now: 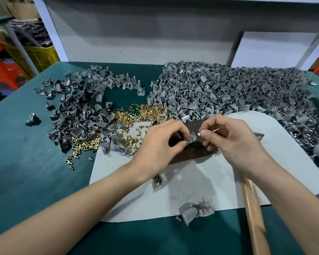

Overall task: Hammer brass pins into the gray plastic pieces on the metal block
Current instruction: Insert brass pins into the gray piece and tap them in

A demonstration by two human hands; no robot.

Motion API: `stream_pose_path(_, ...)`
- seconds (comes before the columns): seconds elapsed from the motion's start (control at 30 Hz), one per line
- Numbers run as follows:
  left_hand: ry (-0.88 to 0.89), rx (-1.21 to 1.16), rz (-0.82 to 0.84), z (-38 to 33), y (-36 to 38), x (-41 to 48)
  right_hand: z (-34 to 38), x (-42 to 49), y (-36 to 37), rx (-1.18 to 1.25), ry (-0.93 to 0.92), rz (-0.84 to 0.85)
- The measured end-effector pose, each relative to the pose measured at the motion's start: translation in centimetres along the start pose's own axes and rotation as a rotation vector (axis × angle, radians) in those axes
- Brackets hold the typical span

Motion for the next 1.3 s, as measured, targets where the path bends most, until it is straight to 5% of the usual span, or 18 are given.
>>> stream_pose_path(0.23,-0.125,-0.062,-0.011,0.5,0.6,-0.4,0.1,0.2,0.8,-0.294,-0.144,0.010)
stream_pose_path(0.57,-0.309,-0.078,0.095,0.4,0.6,1.0,-0.3,0.0,0.2,-0.305,-0.106,0.000)
stream_pose_path(0.87,-0.235,0.093,0.283,-1.1,0.6,2.7,-1.2,-0.3,0.1,-0.120,0.005,-0.027)
stream_pose_path(1.3,-0.161,0.154,0.318,-1.8,0.5,3.5,-2.0,-1.0,0.3,0.064,0.033,-0.086)
Point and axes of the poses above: each hand's wrist, its own x-axis towards the middle knuckle, its own y-axis out of the palm, z = x × y, the point moved 4 cm from there along x, towards the middle knuckle, and after that the axes turned 14 degrees about -z, right-handed, at the moved point
